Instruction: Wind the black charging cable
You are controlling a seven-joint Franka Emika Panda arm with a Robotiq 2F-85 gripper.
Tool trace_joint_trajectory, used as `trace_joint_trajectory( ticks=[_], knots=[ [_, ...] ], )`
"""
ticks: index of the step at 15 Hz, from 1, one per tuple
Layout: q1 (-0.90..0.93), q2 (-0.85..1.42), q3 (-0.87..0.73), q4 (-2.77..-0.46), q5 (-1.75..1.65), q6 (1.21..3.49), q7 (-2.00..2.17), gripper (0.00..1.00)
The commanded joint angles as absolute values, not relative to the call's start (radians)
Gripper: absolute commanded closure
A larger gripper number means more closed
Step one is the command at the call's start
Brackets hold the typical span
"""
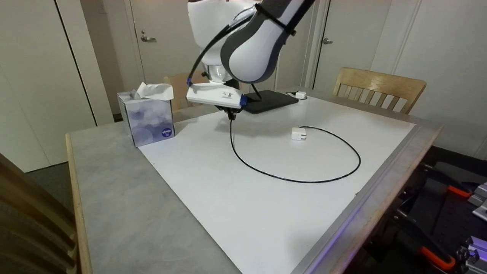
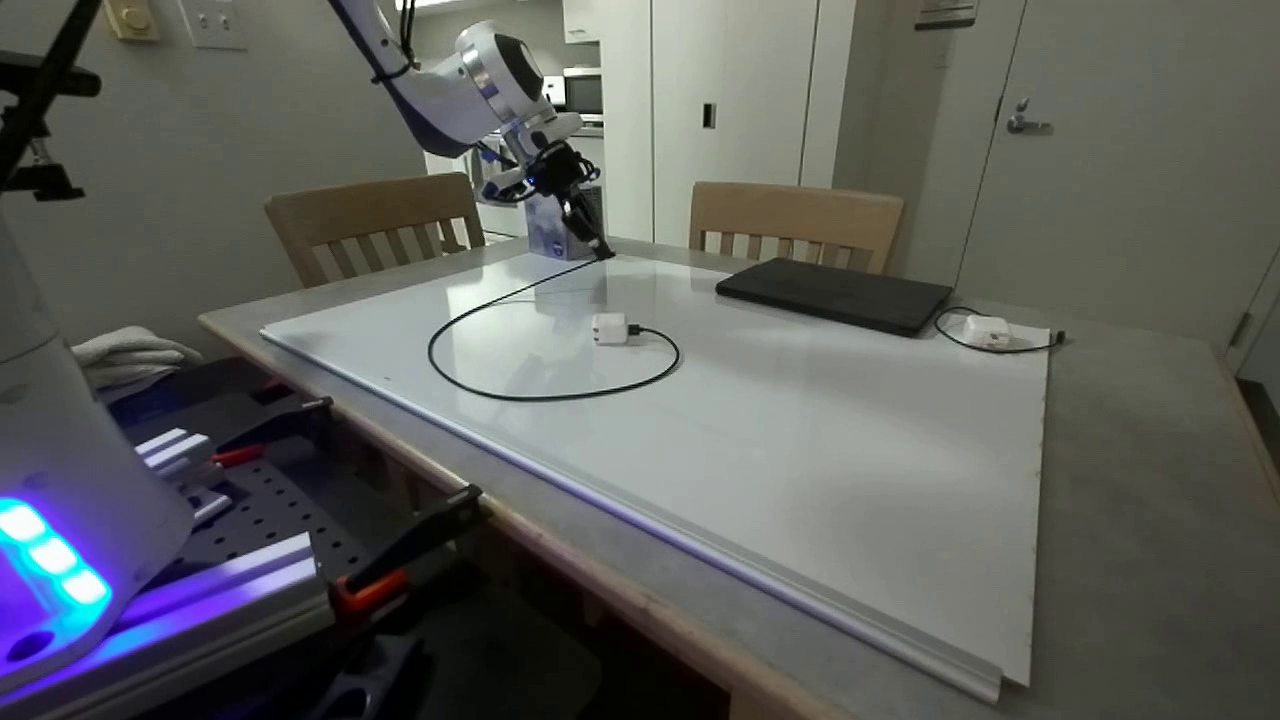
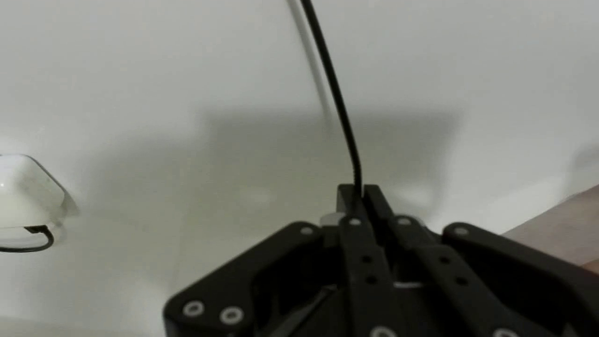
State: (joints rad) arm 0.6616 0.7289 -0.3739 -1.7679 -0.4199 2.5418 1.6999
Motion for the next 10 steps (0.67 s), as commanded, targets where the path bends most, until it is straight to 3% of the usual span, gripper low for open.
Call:
trace_joint_trajectory(
  ticks=[1,9,10],
  knots=[
    [0.621,0.69,-0.385,-1.819,-0.44,2.536,1.838,0.99],
    [0.478,0.644,-0.398,-1.941,-0.427,2.606,2.164,0.99],
    [0.474,0.686,-0.374,-1.871,-0.456,2.557,2.121,0.94]
  ],
)
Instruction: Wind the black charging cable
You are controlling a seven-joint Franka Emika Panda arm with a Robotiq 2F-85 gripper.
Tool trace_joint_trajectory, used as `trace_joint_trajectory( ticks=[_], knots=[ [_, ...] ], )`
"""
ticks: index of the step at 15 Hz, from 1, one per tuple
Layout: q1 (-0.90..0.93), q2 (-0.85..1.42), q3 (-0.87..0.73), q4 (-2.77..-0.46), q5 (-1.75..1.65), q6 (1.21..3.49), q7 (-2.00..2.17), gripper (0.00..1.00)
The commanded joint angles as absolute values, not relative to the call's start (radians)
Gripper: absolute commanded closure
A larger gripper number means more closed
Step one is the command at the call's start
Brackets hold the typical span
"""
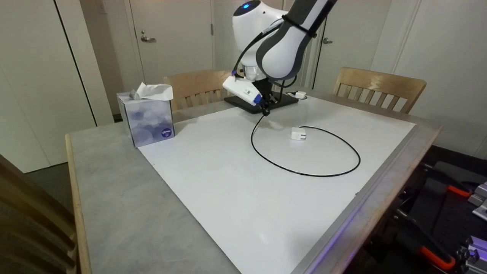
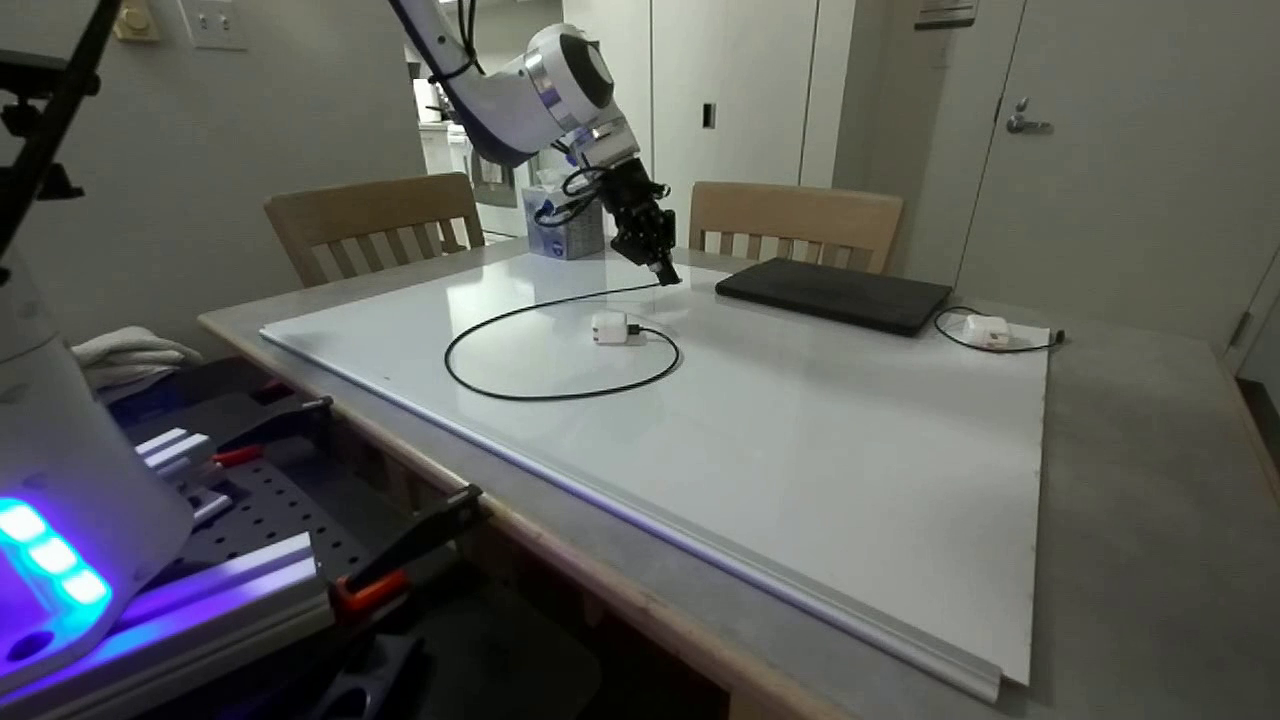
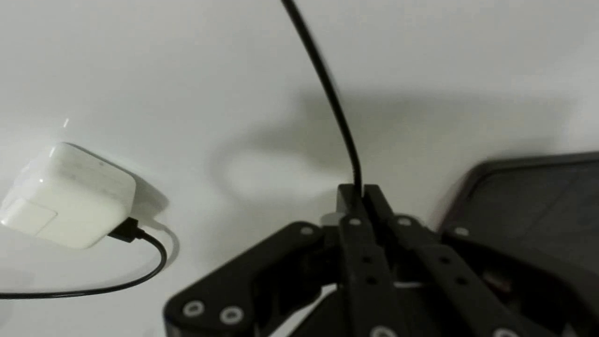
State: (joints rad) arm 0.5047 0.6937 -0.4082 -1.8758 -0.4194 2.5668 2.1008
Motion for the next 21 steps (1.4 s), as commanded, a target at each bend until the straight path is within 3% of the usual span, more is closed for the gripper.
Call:
trace_joint_trajectory(
  ticks=[1,6,8,17,21],
  knots=[
    [0.462,0.679,-0.376,-1.885,-0.454,2.566,2.147,0.94],
    [0.454,0.671,-0.375,-1.899,-0.452,2.579,2.173,0.94],
    [0.478,0.689,-0.402,-1.883,-0.472,2.558,2.221,0.99],
    [0.417,0.69,-0.436,-1.827,-0.458,2.434,2.659,0.99],
    [0.553,0.741,-0.658,-1.828,-0.137,2.43,2.602,0.99]
  ],
)
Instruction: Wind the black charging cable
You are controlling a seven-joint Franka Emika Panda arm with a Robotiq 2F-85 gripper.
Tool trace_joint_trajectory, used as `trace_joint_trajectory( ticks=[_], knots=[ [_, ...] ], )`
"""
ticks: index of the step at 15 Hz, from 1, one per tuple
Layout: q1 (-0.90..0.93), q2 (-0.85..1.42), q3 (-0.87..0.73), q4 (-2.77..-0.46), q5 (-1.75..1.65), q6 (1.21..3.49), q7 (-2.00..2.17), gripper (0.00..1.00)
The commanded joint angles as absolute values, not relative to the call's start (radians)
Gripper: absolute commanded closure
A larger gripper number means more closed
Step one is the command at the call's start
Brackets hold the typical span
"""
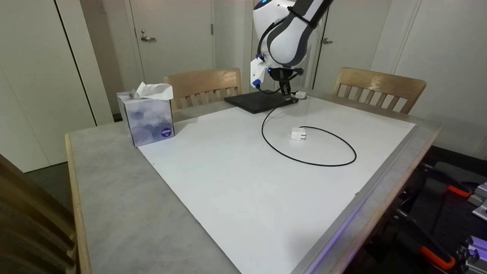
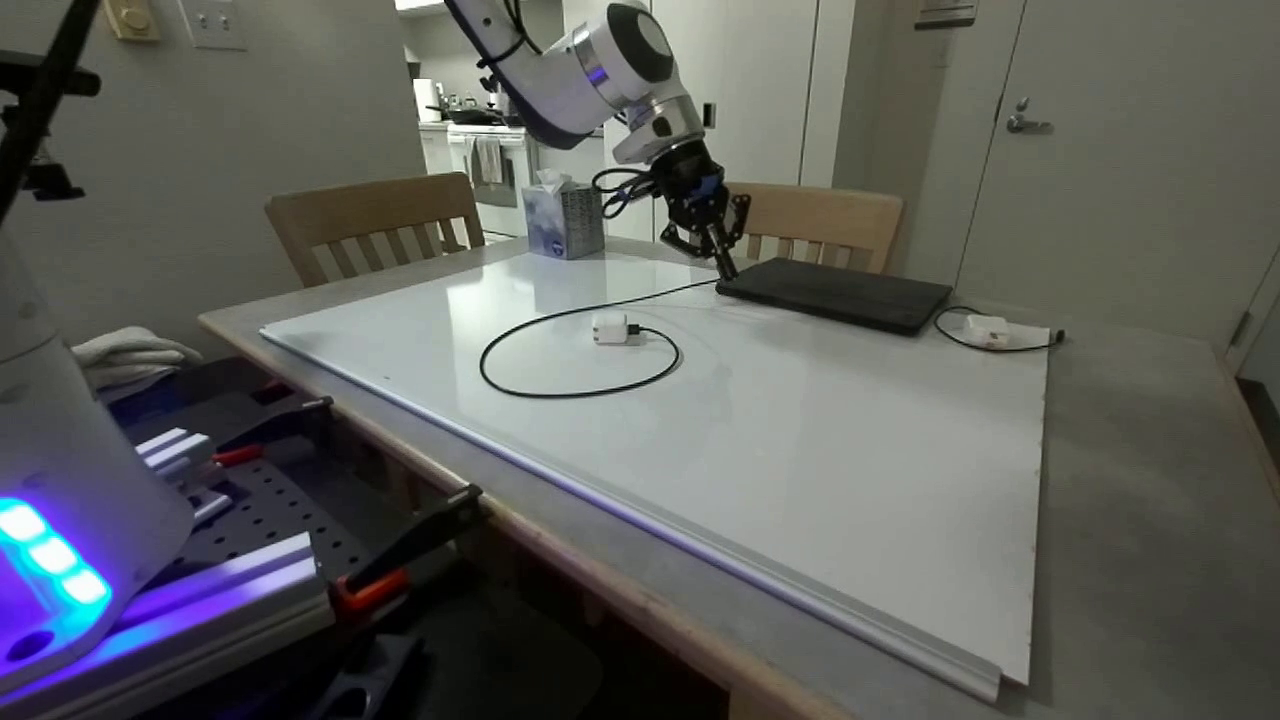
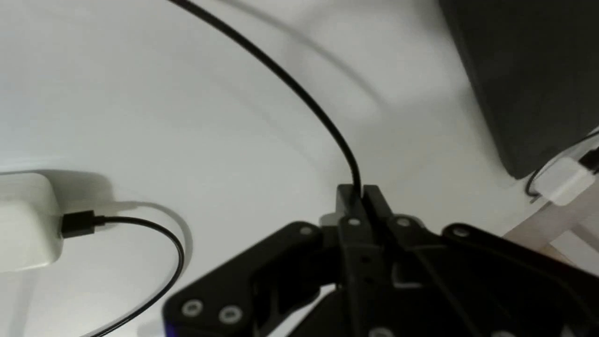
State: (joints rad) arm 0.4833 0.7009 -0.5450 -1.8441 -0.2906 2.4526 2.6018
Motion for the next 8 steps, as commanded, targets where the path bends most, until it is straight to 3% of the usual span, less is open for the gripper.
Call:
trace_joint_trajectory(
  ticks=[1,5,8],
  knots=[
    [0.582,0.756,-0.709,-1.831,-0.063,2.427,2.601,0.99],
    [0.678,0.824,-0.87,-1.85,0.183,2.379,2.598,0.99],
    [0.66,0.812,-0.854,-1.85,0.167,2.351,2.599,0.94]
  ],
)
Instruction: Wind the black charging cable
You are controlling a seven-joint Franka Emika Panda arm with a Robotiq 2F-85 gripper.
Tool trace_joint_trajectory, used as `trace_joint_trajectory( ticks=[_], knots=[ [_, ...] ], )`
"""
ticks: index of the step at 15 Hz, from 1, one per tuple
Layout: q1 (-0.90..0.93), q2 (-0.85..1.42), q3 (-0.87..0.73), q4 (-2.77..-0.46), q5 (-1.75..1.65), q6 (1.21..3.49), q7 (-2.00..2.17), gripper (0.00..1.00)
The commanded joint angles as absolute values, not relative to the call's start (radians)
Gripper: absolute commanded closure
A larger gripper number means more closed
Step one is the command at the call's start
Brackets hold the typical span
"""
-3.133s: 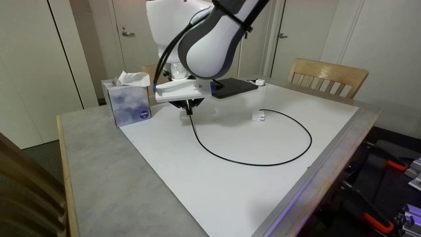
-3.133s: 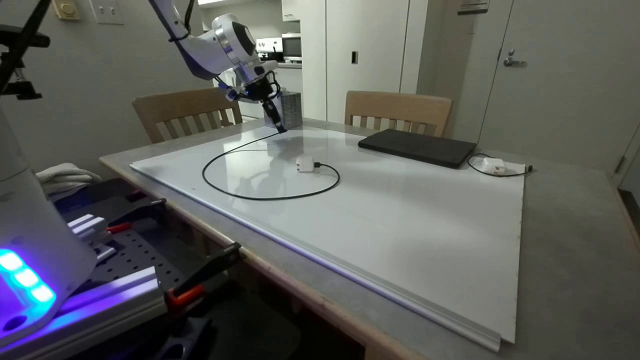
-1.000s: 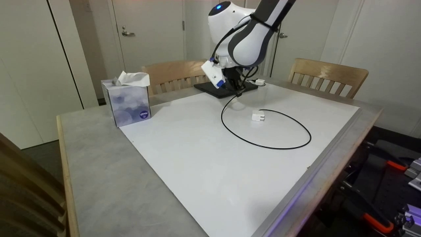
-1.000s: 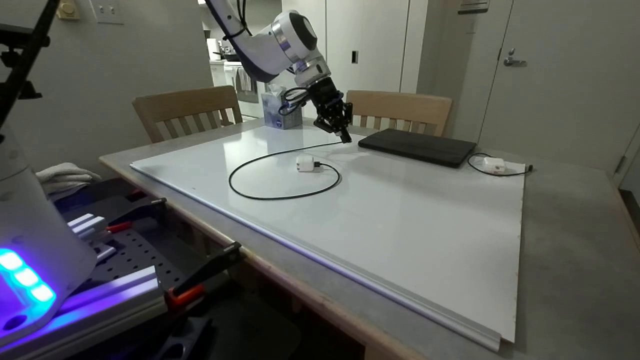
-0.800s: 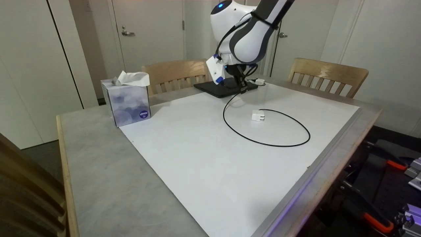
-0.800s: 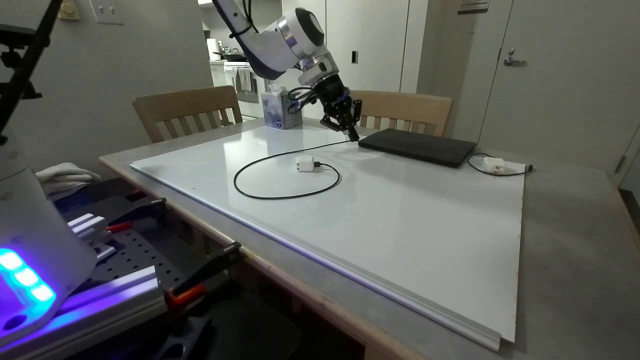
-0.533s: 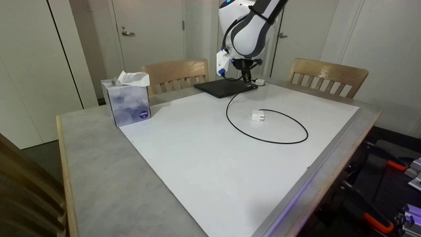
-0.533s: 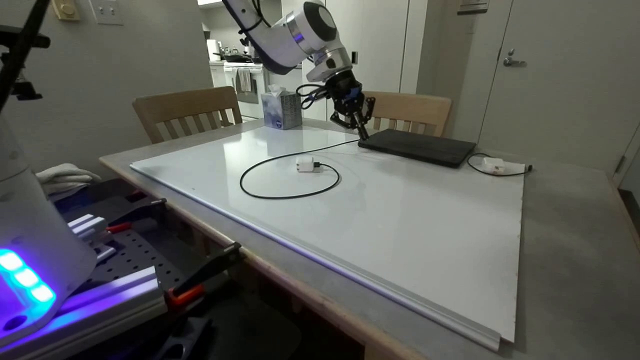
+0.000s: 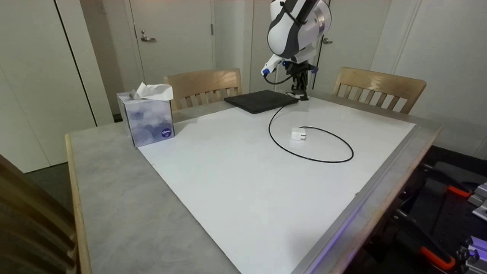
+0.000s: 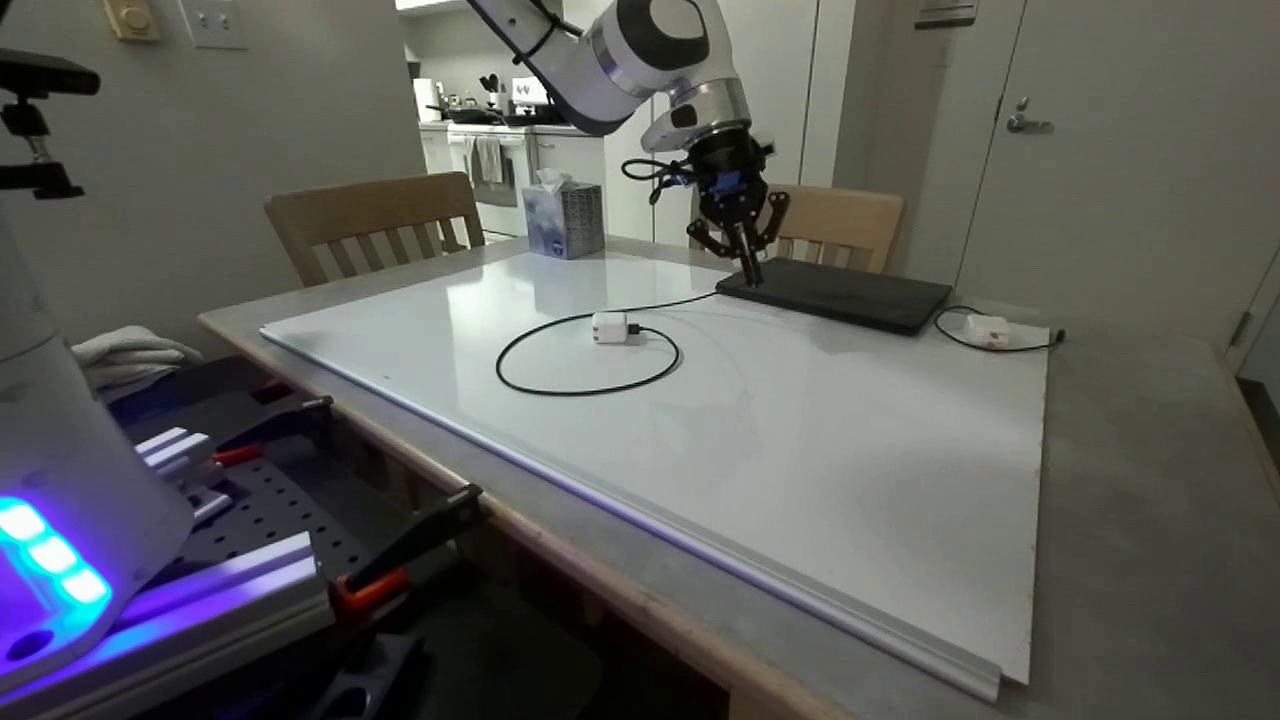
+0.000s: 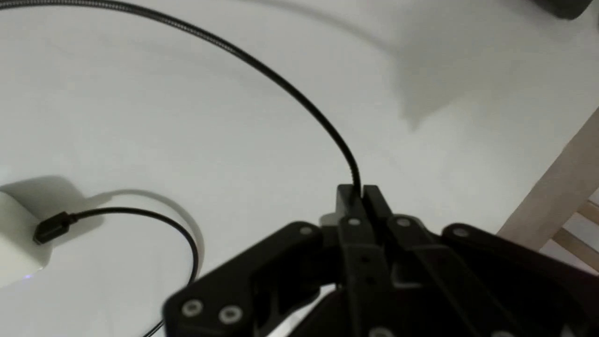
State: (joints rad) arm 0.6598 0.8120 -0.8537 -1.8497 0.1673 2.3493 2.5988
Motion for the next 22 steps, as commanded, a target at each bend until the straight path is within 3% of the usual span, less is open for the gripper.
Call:
trace_joint_trajectory(
  ticks=[1,4,11,22],
  knots=[
    [0.661,0.815,-0.853,-1.851,0.168,2.333,2.601,0.94],
    [0.685,0.84,-0.884,-1.839,0.197,2.272,2.602,0.99],
    [0.785,0.937,-1.071,-1.86,0.428,1.998,2.603,0.99],
    [0.779,0.949,-1.057,-1.907,0.548,1.821,2.604,0.99]
  ],
)
